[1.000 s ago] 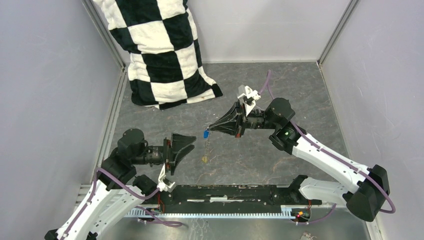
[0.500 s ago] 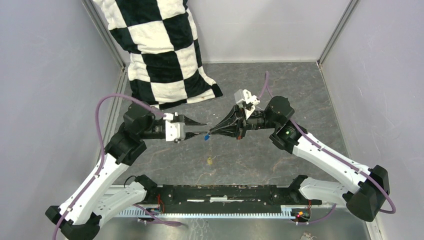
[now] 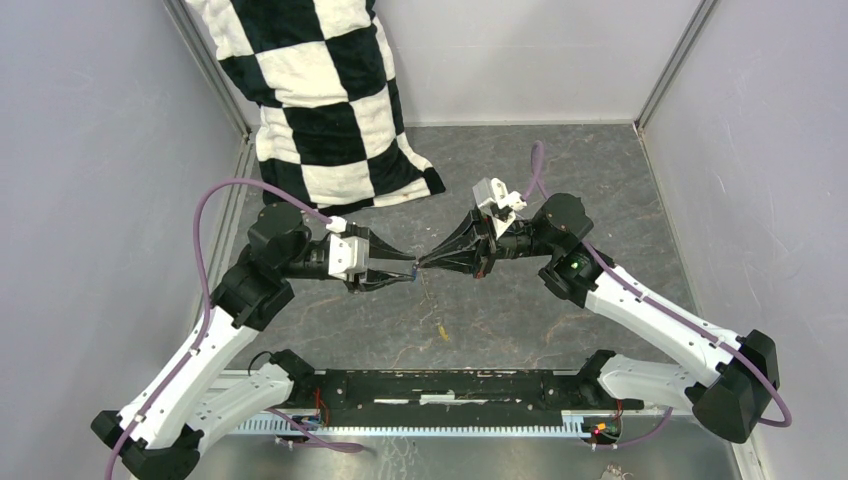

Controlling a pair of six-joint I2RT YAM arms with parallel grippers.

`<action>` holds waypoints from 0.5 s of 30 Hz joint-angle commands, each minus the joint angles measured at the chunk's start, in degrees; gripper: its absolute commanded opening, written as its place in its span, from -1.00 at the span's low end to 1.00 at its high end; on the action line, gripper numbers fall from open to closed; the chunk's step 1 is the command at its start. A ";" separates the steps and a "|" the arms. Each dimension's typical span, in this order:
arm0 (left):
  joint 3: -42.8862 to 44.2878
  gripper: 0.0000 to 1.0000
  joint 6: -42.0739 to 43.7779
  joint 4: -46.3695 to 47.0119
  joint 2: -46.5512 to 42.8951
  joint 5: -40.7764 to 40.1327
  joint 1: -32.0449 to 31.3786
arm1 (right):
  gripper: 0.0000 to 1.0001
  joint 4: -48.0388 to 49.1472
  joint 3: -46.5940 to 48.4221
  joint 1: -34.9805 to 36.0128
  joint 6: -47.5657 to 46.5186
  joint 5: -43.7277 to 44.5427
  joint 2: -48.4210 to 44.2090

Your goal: Put the keys on the keyring

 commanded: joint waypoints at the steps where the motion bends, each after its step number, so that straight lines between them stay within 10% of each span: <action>1: 1.03 -0.13 3.41 -3.12 -1.14 2.85 -0.22 | -0.99 1.23 0.83 -0.15 -1.44 0.89 -0.92; 15: -0.97 -0.30 -7.52 3.25 0.24 0.52 -0.26 | -0.99 1.24 0.58 -0.06 -1.30 1.25 -0.62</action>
